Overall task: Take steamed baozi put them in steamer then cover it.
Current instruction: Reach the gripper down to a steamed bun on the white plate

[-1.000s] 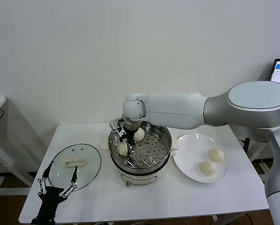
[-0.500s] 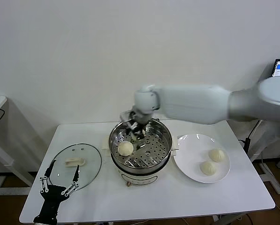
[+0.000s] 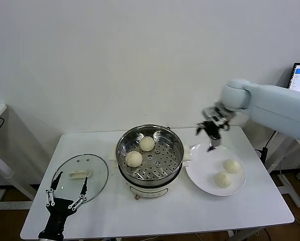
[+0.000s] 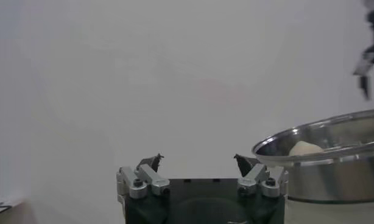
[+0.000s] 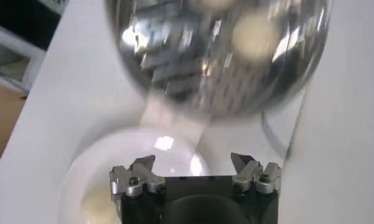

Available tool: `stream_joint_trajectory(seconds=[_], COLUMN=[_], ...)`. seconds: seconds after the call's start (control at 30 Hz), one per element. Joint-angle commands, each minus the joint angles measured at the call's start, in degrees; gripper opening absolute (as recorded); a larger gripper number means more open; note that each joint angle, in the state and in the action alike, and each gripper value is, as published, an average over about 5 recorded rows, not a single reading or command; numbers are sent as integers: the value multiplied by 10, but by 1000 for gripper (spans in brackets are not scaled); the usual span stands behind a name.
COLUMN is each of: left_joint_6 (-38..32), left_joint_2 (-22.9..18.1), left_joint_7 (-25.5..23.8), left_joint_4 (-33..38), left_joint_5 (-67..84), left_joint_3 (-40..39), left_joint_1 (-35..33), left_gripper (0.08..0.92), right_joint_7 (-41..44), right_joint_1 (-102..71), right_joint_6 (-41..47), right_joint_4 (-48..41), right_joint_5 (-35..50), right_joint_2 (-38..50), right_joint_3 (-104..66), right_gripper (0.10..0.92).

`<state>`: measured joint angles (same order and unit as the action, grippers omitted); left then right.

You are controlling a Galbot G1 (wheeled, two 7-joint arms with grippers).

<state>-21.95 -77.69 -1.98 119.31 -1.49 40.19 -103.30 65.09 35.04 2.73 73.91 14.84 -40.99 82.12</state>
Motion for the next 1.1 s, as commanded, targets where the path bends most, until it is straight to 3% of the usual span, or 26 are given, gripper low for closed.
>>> stream_joint_trajectory(seconds=[0.03,0.53,1.1], left_joint_6=[-1,-3,-5], left_joint_2=[0,0,-5], left_joint_7=[0,0,0], left_joint_4=[0,0,2], left_joint_5=[0,-2,-2], left_joint_3=[2,9,17], left_joint_1=[-2,-7,-11], left_gripper=[823,823,823], right_joint_7=[-4,-81,-74], right_joint_1=[-107,-178,-197], right_joint_6=[-47,-18,-13], right_joint_4=[-30,-59,-72], right_joint_5=[-53,-33,-44], right_joint_2=[89,43,23], right_joint_3=[-7,-34,-47], right_gripper=[823,823,821])
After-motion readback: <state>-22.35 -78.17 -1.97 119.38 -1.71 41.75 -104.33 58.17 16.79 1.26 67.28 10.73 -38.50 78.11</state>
